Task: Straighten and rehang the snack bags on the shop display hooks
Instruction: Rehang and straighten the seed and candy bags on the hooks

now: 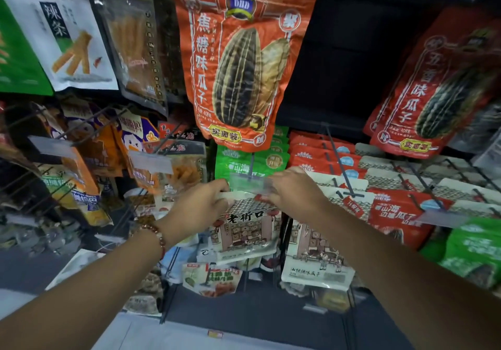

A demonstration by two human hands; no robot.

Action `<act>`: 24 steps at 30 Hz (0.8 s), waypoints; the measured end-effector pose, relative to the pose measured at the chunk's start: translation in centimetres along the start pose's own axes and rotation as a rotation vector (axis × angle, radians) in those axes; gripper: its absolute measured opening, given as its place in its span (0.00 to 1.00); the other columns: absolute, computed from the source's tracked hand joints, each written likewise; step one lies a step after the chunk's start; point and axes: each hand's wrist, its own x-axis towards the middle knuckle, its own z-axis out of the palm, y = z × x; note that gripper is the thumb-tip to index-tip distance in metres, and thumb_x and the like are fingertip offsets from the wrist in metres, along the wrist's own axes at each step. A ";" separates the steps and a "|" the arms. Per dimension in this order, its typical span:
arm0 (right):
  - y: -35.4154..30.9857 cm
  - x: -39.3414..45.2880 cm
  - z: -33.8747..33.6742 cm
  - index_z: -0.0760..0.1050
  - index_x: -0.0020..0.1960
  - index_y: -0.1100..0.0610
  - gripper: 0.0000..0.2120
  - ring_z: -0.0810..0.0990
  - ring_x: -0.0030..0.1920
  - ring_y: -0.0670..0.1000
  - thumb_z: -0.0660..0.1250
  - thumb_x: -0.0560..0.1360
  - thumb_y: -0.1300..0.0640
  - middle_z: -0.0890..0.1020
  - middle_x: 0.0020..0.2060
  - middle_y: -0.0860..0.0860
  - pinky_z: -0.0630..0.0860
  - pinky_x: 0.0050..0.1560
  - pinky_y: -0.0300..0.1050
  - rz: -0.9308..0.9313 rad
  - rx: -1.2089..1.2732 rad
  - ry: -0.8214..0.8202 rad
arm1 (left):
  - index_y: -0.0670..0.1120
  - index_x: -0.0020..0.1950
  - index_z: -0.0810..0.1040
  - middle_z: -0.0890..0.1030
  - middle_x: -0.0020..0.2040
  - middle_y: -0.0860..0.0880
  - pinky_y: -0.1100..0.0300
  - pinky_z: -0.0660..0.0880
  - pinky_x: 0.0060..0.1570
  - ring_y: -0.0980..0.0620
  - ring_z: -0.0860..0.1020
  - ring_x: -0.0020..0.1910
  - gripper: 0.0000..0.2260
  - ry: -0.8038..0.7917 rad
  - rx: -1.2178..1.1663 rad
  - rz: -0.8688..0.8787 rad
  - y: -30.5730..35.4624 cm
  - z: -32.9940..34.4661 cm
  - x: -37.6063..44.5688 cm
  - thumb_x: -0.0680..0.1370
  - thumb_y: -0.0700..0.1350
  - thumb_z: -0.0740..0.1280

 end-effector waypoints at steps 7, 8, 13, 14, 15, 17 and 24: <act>-2.7 -5.3 1.3 0.79 0.51 0.50 0.10 0.73 0.48 0.43 0.63 0.80 0.47 0.81 0.46 0.43 0.64 0.61 0.42 -0.010 0.232 0.089 | 0.53 0.51 0.76 0.81 0.40 0.50 0.52 0.77 0.39 0.51 0.80 0.38 0.05 -0.089 0.078 0.033 0.5 -0.4 -4.6 0.80 0.53 0.65; -3.0 -5.9 1.4 0.80 0.51 0.50 0.09 0.73 0.47 0.43 0.63 0.79 0.48 0.80 0.45 0.43 0.63 0.58 0.40 -0.005 0.267 0.107 | 0.52 0.52 0.77 0.81 0.39 0.51 0.53 0.76 0.37 0.53 0.79 0.36 0.08 -0.098 0.139 0.065 0.9 -0.6 -5.1 0.80 0.56 0.65; -3.1 -9.5 1.2 0.79 0.47 0.50 0.06 0.73 0.42 0.41 0.66 0.78 0.48 0.76 0.40 0.38 0.65 0.48 0.40 -0.001 0.379 0.151 | 0.49 0.41 0.75 0.76 0.32 0.50 0.58 0.64 0.29 0.55 0.74 0.30 0.16 -0.233 0.269 0.111 4.4 -0.9 -5.8 0.78 0.61 0.65; -2.8 -10.4 1.0 0.79 0.46 0.50 0.06 0.73 0.42 0.41 0.66 0.78 0.49 0.77 0.39 0.39 0.68 0.45 0.42 0.015 0.397 0.154 | 0.50 0.39 0.75 0.74 0.31 0.51 0.59 0.62 0.28 0.56 0.72 0.28 0.16 -0.247 0.230 0.120 5.0 -0.7 -5.8 0.78 0.60 0.66; -2.4 -11.4 0.8 0.80 0.46 0.51 0.07 0.74 0.41 0.42 0.66 0.78 0.49 0.78 0.40 0.41 0.71 0.43 0.43 0.031 0.408 0.160 | 0.50 0.37 0.73 0.72 0.29 0.51 0.59 0.60 0.28 0.56 0.70 0.26 0.17 -0.255 0.183 0.128 5.7 -0.4 -5.9 0.78 0.60 0.67; -1.4 -13.6 0.3 0.80 0.47 0.52 0.07 0.74 0.41 0.41 0.66 0.77 0.51 0.79 0.40 0.43 0.72 0.42 0.40 0.058 0.425 0.173 | 0.50 0.34 0.72 0.71 0.27 0.50 0.60 0.59 0.28 0.55 0.69 0.25 0.18 -0.261 0.131 0.165 7.1 0.5 -5.9 0.78 0.59 0.67; 3.6 -21.2 0.3 0.81 0.49 0.50 0.06 0.77 0.43 0.40 0.67 0.78 0.51 0.80 0.41 0.41 0.73 0.40 0.36 0.219 0.508 0.222 | 0.48 0.38 0.76 0.72 0.27 0.50 0.64 0.60 0.26 0.54 0.71 0.26 0.16 -0.259 0.156 0.355 13.4 5.7 -5.0 0.79 0.58 0.66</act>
